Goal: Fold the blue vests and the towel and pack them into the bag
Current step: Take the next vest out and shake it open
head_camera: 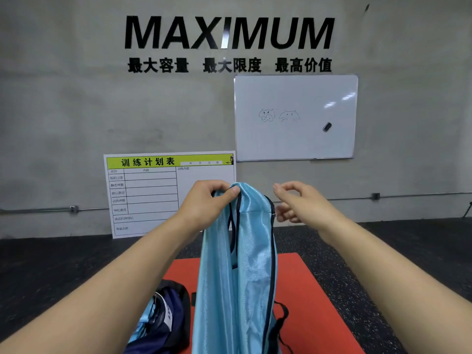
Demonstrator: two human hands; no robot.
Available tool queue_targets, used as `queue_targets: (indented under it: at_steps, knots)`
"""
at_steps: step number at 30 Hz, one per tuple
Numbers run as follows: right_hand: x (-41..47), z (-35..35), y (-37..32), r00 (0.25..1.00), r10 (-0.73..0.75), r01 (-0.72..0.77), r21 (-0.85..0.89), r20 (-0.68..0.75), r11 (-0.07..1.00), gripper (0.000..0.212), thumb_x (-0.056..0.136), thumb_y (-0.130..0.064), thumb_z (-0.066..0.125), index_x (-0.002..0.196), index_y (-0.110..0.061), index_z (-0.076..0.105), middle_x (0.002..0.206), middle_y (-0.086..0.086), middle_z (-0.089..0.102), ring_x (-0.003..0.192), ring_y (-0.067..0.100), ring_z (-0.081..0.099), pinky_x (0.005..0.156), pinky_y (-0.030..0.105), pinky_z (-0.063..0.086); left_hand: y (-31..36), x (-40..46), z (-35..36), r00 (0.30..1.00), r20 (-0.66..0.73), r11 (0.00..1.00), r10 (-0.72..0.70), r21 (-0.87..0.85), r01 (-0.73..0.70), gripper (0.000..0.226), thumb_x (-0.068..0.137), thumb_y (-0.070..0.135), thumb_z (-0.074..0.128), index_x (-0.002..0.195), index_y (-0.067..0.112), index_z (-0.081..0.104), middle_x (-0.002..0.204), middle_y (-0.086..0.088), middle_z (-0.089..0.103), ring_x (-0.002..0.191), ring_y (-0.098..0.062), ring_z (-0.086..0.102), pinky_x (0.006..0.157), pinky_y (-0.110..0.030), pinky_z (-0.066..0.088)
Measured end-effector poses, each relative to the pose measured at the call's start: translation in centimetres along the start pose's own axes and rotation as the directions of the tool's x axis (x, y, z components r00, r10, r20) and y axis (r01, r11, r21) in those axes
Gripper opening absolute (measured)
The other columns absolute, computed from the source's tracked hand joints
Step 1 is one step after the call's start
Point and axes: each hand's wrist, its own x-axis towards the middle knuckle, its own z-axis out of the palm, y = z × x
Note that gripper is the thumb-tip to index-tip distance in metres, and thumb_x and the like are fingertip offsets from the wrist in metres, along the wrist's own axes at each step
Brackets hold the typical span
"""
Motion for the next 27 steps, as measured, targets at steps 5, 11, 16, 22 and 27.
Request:
queue_targets:
  at_steps: [5, 11, 16, 22, 27]
  knots:
    - [-1.9, 1.3, -0.4, 0.957, -0.145, 0.13, 0.077, 0.25, 0.989, 0.054, 0.098, -0.047, 0.062, 0.147, -0.05, 0.038, 0.109, 0.004, 0.078, 0.105, 0.015, 0.073, 0.099, 0.037, 0.053, 0.2, 0.3, -0.7, 1.0, -0.001, 1.0, -0.007, 0.013, 0.007, 0.027, 0.097, 0.037, 0.067, 0.083, 0.015, 0.075, 0.081, 0.006, 0.072, 0.071, 0.001, 0.06, 0.069, -0.015, 0.046]
    - [-0.9, 2.4, 0.2, 0.944, -0.115, 0.087, 0.103, 0.31, 0.991, 0.049, 0.097, -0.044, 0.066, 0.143, -0.048, 0.048, 0.123, -0.009, 0.073, 0.117, 0.015, 0.067, 0.096, 0.032, 0.052, 1.7, 0.6, -1.4, 1.0, 0.021, 0.991, 0.004, -0.135, -0.001, 0.028, 0.097, 0.035, 0.067, 0.089, 0.009, 0.075, 0.102, -0.018, 0.071, 0.084, -0.015, 0.062, 0.082, -0.034, 0.048]
    - [-0.7, 2.9, -0.5, 0.962, -0.244, 0.205, 0.266, 0.125, 0.942, 0.037, 0.101, -0.017, 0.063, 0.135, -0.034, 0.061, 0.109, 0.013, 0.076, 0.102, 0.02, 0.074, 0.083, 0.026, 0.058, 2.4, 0.5, -2.1, 1.0, -0.01, 0.994, -0.006, -0.107, 0.005, 0.029, 0.096, 0.037, 0.068, 0.087, 0.011, 0.076, 0.1, -0.014, 0.072, 0.082, -0.012, 0.06, 0.078, -0.032, 0.046]
    - [-0.3, 2.2, -2.1, 0.923, -0.385, 0.385, 0.06, -0.016, 0.921, 0.031, 0.104, -0.02, 0.057, 0.122, -0.043, 0.067, 0.077, 0.009, 0.061, 0.063, 0.02, 0.049, 0.06, 0.026, 0.042, 2.1, 0.4, -3.4, 0.998, -0.061, 0.999, -0.023, -0.034, 0.021, 0.025, 0.094, 0.037, 0.071, 0.082, 0.015, 0.077, 0.078, 0.014, 0.072, 0.067, 0.006, 0.058, 0.063, -0.017, 0.042]
    - [0.6, -1.0, -4.4, 0.99, -0.129, 0.142, 0.532, -0.062, 0.835, 0.03, 0.1, -0.013, 0.055, 0.124, -0.024, 0.069, 0.089, 0.001, 0.068, 0.074, 0.014, 0.06, 0.064, 0.028, 0.046, 1.4, 1.0, -6.2, 0.991, -0.092, 0.977, -0.101, -0.198, 0.081, 0.014, 0.097, 0.021, 0.068, 0.105, 0.023, 0.078, 0.113, 0.006, 0.074, 0.098, -0.007, 0.066, 0.082, -0.021, 0.048]
